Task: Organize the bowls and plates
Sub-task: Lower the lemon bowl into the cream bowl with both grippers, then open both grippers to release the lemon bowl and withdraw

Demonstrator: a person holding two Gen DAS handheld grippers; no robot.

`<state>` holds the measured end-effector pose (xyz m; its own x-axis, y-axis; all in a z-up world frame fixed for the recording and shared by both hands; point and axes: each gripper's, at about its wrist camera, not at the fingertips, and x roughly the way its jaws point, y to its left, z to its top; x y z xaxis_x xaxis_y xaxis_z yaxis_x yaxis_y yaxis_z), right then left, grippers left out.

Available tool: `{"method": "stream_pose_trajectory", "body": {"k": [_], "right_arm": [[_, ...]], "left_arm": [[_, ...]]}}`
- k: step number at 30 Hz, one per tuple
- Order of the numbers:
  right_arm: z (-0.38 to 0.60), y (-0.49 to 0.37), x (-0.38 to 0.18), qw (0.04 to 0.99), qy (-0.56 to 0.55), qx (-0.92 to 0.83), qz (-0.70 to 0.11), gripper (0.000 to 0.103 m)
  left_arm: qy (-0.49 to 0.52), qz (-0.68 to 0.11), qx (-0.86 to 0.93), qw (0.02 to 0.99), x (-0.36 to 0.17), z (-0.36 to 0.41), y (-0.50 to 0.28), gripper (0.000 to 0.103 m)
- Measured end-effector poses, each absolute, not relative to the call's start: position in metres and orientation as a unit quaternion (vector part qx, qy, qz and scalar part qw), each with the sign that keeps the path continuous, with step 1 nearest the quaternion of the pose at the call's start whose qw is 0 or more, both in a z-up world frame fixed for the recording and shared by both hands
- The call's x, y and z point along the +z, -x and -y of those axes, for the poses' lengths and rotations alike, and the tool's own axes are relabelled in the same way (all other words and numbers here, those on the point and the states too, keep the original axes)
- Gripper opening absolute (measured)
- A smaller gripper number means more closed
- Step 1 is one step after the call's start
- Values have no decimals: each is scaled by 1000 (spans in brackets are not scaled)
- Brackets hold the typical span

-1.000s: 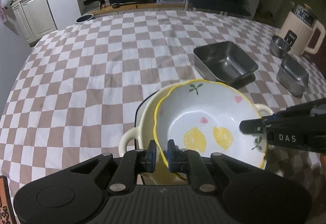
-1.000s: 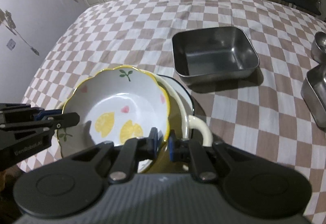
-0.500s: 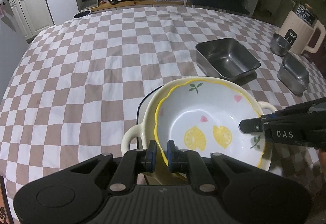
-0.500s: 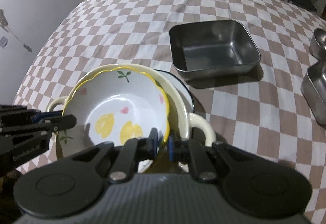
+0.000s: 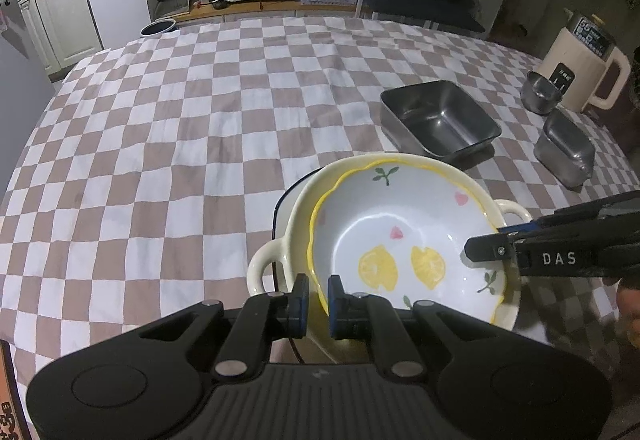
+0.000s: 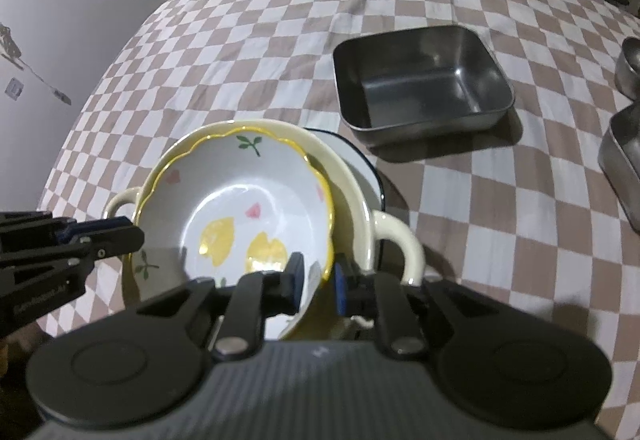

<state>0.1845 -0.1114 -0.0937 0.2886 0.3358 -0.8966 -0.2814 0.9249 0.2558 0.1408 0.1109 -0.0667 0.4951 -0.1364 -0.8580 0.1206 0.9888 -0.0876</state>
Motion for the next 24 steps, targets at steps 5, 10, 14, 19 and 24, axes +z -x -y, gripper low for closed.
{"method": "stream_pose_trajectory", "body": {"k": [5,10,14,19,24], "right_arm": [[112,-176,-83,810,-15,202,-551,37],[119,-171,-67,823,-13,216,-525,38],[133,-172,-51,843,-17,219,-490,45],[152,-176,-38,866,-7,219,-449,53],[170,-187,-31,882,-6,203,-425,68]], "left_arm": [[16,-486,-78,870,-57,-112,-136,11],[26,-470,-82,878,-46,-107,-136,11],[34,-458,-81,884,-39,-96,-140,26],[42,-446,-101,889,-33,-73,-148,50],[50,-420,-108,900,-28,-55,-162,80]]}}
